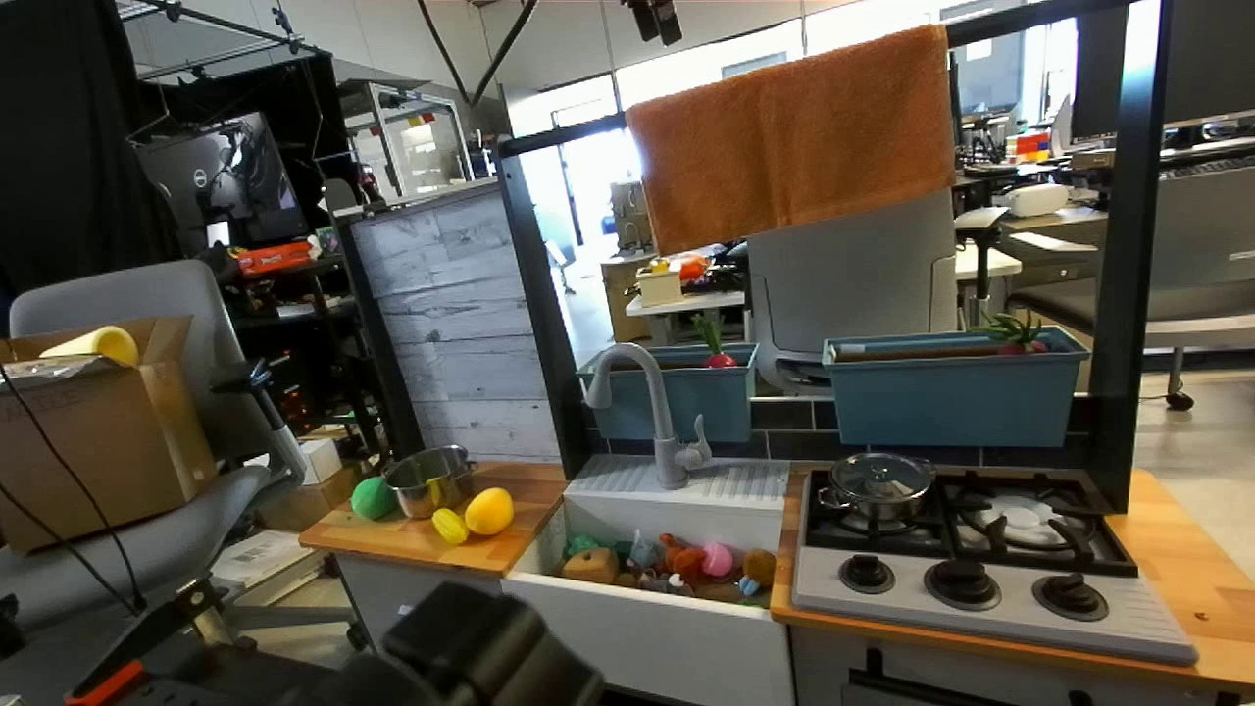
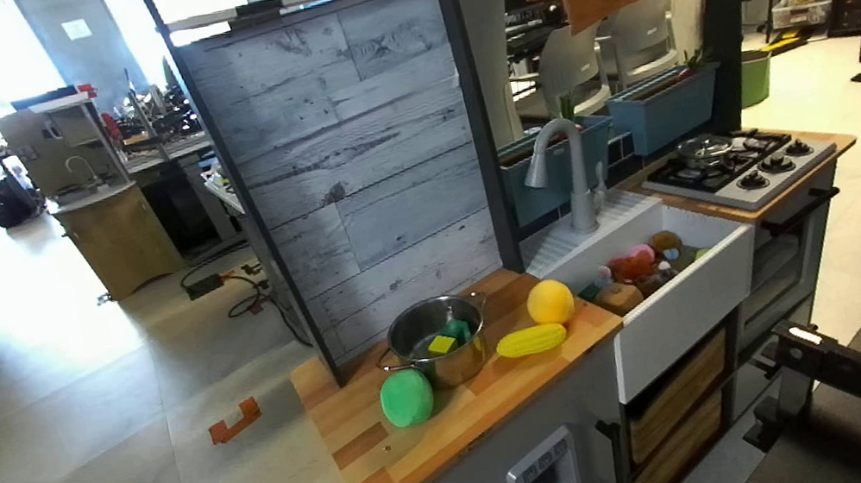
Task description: Remove the orange towel from the rail
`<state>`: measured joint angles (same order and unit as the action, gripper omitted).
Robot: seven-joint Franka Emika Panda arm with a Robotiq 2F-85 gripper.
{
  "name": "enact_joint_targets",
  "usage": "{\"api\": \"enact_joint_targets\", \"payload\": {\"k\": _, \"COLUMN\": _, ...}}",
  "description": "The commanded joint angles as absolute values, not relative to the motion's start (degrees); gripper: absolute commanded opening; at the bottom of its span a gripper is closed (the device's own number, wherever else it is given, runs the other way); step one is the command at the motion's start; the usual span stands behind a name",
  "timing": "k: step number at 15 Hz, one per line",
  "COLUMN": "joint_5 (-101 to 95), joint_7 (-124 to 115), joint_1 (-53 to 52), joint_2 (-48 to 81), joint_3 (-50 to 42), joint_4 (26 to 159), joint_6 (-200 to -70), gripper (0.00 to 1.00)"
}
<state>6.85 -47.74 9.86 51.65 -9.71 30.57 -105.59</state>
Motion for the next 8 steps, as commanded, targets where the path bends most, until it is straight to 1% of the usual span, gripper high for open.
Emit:
{"api": "enact_joint_targets", "payload": {"k": 1, "joint_5": 5.2, "joint_7": -52.5, "joint_1": 9.5, "joint_2": 53.4, "joint_3": -11.8, "joint_4": 30.3, "joint_6": -106.2, "gripper": 1.0}}
{"api": "enact_joint_targets", "payload": {"k": 8, "joint_5": 6.3, "joint_7": -54.9, "joint_1": 10.9, "joint_2": 54.0, "joint_3": -11.7, "joint_4": 31.5, "joint_6": -100.1, "gripper": 1.0}}
